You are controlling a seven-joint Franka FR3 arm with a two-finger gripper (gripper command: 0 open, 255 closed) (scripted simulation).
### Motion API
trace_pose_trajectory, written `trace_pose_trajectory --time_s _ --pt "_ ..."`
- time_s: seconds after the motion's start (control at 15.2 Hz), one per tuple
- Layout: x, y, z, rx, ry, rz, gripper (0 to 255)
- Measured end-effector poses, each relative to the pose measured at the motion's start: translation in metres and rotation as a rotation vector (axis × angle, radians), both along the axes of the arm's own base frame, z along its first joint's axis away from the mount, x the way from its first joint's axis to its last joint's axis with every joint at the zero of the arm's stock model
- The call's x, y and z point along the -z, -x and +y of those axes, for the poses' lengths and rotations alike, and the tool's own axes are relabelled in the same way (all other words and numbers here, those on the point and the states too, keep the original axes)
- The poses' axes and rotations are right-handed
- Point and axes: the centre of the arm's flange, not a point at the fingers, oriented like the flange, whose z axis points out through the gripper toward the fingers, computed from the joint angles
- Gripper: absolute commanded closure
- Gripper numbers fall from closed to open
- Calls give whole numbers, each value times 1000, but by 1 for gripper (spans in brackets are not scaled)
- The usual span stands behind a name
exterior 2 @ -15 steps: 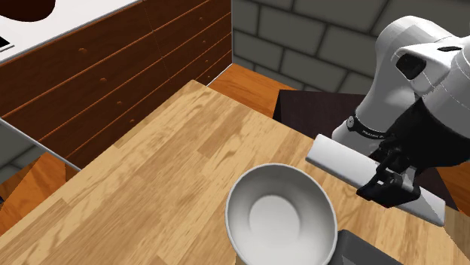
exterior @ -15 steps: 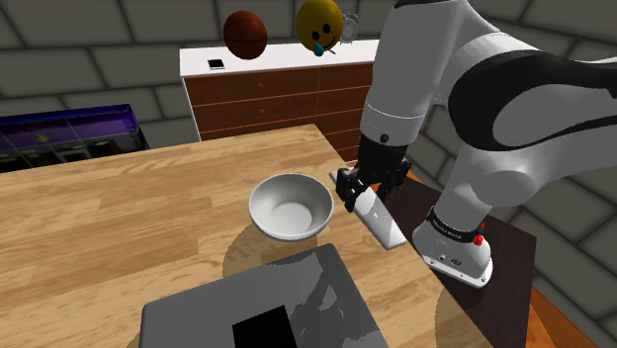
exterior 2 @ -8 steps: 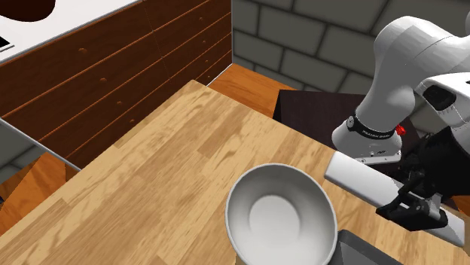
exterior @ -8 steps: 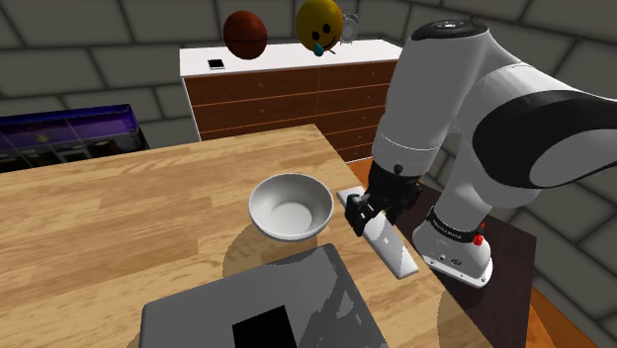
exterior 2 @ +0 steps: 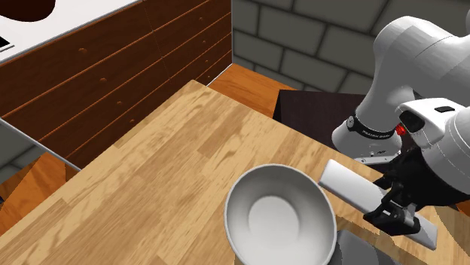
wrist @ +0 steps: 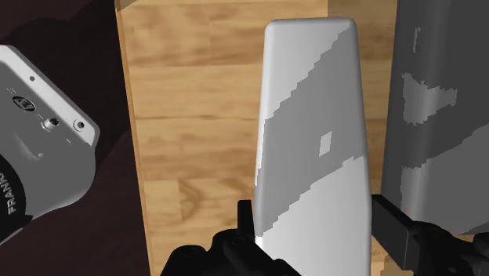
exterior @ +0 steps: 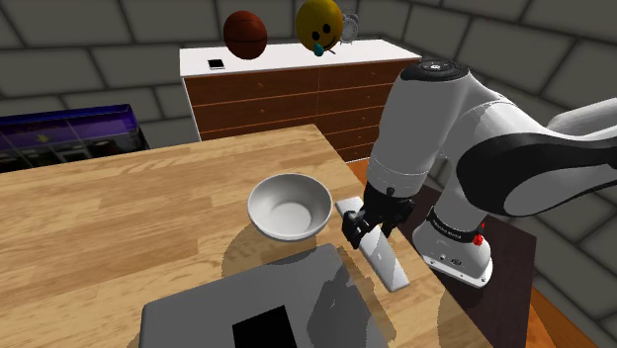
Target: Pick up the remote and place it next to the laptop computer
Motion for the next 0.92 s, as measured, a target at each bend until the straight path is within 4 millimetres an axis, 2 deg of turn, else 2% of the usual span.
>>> trace_pose_trajectory --time_s 0.4,0.86,0.92 --pt "32 -2 -1 0 0 0 255" --pt "36 -1 -1 0 -1 -1 255" --pt "36 -1 -1 0 -1 -1 0"
